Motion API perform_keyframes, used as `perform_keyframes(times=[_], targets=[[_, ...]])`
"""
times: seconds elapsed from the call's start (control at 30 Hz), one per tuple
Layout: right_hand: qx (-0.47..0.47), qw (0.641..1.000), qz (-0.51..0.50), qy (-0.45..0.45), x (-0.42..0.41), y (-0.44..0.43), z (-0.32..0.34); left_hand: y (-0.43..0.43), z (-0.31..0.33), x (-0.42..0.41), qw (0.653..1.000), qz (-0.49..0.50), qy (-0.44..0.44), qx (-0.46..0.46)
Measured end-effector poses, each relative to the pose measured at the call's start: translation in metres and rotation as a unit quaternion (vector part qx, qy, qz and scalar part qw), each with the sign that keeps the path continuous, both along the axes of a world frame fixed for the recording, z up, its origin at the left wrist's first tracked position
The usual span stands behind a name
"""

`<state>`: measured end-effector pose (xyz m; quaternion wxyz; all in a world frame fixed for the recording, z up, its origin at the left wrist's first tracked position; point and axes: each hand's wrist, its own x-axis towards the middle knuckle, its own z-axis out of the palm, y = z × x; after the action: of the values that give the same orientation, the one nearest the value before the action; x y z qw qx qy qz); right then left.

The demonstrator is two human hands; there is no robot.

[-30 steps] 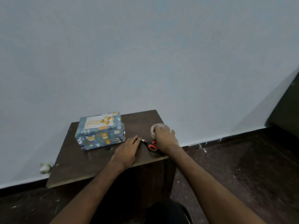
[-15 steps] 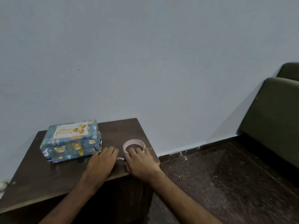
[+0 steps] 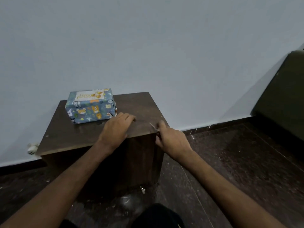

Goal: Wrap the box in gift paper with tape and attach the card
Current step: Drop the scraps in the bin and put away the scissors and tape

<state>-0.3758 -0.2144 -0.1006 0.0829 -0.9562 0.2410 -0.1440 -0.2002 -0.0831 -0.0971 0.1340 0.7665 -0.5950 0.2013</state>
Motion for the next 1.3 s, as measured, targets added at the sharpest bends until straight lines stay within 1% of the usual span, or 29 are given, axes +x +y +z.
perform_keyframes(times=[0.07,0.13,0.2,0.27,0.37,0.47,0.6,0.67,0.77,0.87,0.93,1.0,1.07,1.1,1.13,1.23,1.3], targets=[[0.108,0.992,-0.067,0.006,-0.019,-0.003,-0.021,0.014,-0.006,-0.006,0.998,0.039,0.052,0.013],[0.201,0.973,-0.116,0.014,-0.026,-0.012,-0.042,0.024,-0.012,-0.008,0.993,0.065,0.085,0.041],[0.276,0.951,-0.14,-0.004,-0.021,-0.02,-0.056,0.029,-0.015,-0.005,0.989,0.076,0.1,0.083],[0.343,0.927,-0.142,-0.047,-0.01,-0.026,-0.065,0.029,-0.014,0.0,0.984,0.087,0.11,0.114],[0.409,0.9,-0.114,-0.099,0.0,-0.03,-0.079,0.026,-0.016,0.004,0.977,0.098,0.106,0.156],[0.466,0.866,-0.106,-0.15,-0.003,-0.03,-0.086,0.019,-0.02,0.007,0.974,0.102,0.1,0.174],[0.522,0.833,-0.052,-0.177,-0.007,-0.033,-0.089,0.011,-0.031,0.007,0.974,0.111,0.084,0.177],[0.55,0.813,-0.057,-0.183,-0.009,-0.035,-0.091,0.011,-0.036,0.007,0.973,0.117,0.095,0.176],[0.569,0.804,-0.069,-0.157,-0.018,-0.044,-0.084,0.012,-0.041,0.008,0.973,0.113,0.113,0.165],[0.568,0.815,-0.035,-0.111,-0.032,-0.055,-0.067,0.012,-0.048,0.011,0.974,0.114,0.125,0.151],[0.555,0.828,-0.029,-0.071,-0.044,-0.059,-0.058,0.013,-0.05,0.012,0.974,0.118,0.133,0.14],[0.515,0.856,-0.024,-0.034,-0.067,-0.06,-0.055,0.011,-0.049,0.007,0.972,0.117,0.148,0.137],[0.477,0.879,0.016,0.009,-0.097,-0.058,-0.054,0.013,-0.051,0.0,0.972,0.129,0.141,0.139],[0.466,0.883,0.048,0.036,-0.113,-0.055,-0.054,0.019,-0.053,-0.002,0.97,0.143,0.131,0.145],[0.463,0.881,0.077,0.059,-0.129,-0.049,-0.05,0.022,-0.056,-0.004,0.97,0.154,0.122,0.143],[0.493,0.849,0.144,0.12,-0.164,-0.02,-0.03,0.036,-0.067,-0.009,0.967,0.181,0.131,0.126],[0.499,0.835,0.175,0.15,-0.178,-0.002,-0.027,0.043,-0.071,-0.008,0.962,0.192,0.133,0.14]])
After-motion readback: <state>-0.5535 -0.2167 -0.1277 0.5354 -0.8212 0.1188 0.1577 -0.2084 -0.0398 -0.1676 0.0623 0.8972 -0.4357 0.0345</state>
